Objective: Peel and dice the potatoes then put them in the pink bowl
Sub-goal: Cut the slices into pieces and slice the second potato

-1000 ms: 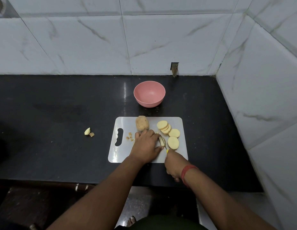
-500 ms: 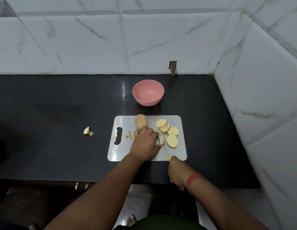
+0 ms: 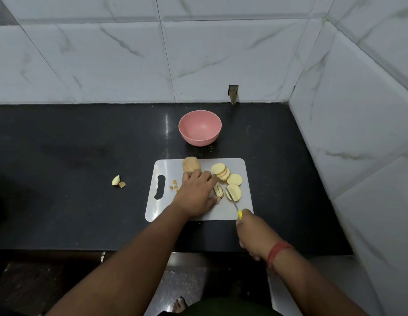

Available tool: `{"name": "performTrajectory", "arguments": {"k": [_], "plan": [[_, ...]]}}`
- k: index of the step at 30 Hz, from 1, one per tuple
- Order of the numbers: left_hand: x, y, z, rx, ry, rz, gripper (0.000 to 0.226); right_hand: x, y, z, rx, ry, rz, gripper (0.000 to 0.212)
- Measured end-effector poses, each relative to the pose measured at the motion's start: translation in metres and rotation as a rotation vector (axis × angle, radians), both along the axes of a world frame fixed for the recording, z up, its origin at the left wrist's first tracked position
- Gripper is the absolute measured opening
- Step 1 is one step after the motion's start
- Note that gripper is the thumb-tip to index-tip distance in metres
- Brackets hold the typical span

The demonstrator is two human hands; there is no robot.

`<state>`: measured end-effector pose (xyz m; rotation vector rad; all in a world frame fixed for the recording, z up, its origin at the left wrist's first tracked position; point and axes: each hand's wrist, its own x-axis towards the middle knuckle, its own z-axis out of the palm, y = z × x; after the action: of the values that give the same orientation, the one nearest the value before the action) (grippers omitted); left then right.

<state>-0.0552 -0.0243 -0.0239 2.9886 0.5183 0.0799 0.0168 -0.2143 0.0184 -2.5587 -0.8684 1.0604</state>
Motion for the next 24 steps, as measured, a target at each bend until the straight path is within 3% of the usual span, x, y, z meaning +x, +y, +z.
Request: {"name": "performTrajectory", "arguments": {"k": [4,11,24], "plan": [[0.004,0.004,0.0,0.027,0.049,-0.156,0.043,0.0,0.006,0.002,-0.036,0.049,-0.053,0.012],[0.01,0.003,0.004,0.072,0.062,-0.137,0.027,0.002,0.007,0.011,0.005,0.035,-0.01,0.011],[0.001,-0.004,-0.001,0.051,0.047,-0.011,0.04,0.006,0.012,0.002,-0.012,0.03,0.007,0.007]]}}
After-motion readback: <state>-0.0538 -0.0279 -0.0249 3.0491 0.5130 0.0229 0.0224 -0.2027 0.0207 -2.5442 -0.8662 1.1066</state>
